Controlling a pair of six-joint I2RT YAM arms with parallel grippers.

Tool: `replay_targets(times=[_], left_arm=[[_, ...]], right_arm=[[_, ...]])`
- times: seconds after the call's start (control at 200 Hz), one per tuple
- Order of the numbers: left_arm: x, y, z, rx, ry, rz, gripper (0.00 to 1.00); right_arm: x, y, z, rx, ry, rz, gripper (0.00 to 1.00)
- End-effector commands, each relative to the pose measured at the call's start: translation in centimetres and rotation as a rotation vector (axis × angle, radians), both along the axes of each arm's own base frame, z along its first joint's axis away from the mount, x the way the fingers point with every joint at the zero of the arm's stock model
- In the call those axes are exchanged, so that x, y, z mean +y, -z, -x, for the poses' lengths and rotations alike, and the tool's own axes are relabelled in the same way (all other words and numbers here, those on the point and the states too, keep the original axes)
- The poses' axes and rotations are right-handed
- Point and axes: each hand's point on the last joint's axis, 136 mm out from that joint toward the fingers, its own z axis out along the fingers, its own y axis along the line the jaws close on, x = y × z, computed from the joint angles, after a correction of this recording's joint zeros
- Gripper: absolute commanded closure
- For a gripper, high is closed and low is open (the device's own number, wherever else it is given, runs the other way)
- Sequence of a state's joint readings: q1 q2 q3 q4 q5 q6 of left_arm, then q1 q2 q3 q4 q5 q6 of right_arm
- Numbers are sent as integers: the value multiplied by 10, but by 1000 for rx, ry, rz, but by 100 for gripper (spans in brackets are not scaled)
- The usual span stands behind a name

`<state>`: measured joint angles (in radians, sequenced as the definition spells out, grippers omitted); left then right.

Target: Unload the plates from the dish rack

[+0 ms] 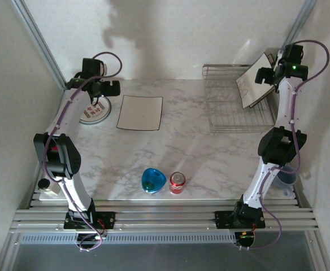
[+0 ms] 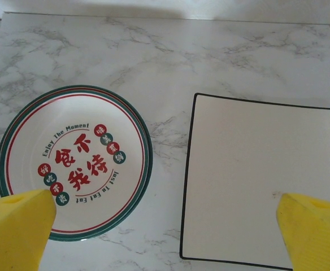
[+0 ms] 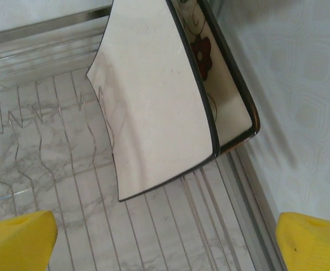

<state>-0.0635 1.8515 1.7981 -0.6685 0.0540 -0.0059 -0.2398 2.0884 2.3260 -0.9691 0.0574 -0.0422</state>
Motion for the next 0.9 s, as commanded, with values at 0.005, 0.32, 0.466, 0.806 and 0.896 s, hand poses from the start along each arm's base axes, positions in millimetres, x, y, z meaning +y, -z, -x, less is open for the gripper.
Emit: replay_targets(times=[0.005, 0.32, 0.466, 0.806, 0.896], left_arm=[[6, -3, -6, -21, 6, -5, 0], [10, 13, -18, 11, 9, -4, 0], [9, 15, -22, 15, 15, -1, 0], [9, 14, -26, 17, 12, 1, 0], [10, 15, -26, 23, 7, -4, 0]], right_arm=[[2, 4, -23, -48, -46, -14, 1], [-4, 37, -46, -11, -52, -17, 2], [-5, 40, -52, -16, -50, -13, 2], [-6, 52, -76, -49, -54, -15, 10], [-7, 59, -82, -54, -52, -17, 12]])
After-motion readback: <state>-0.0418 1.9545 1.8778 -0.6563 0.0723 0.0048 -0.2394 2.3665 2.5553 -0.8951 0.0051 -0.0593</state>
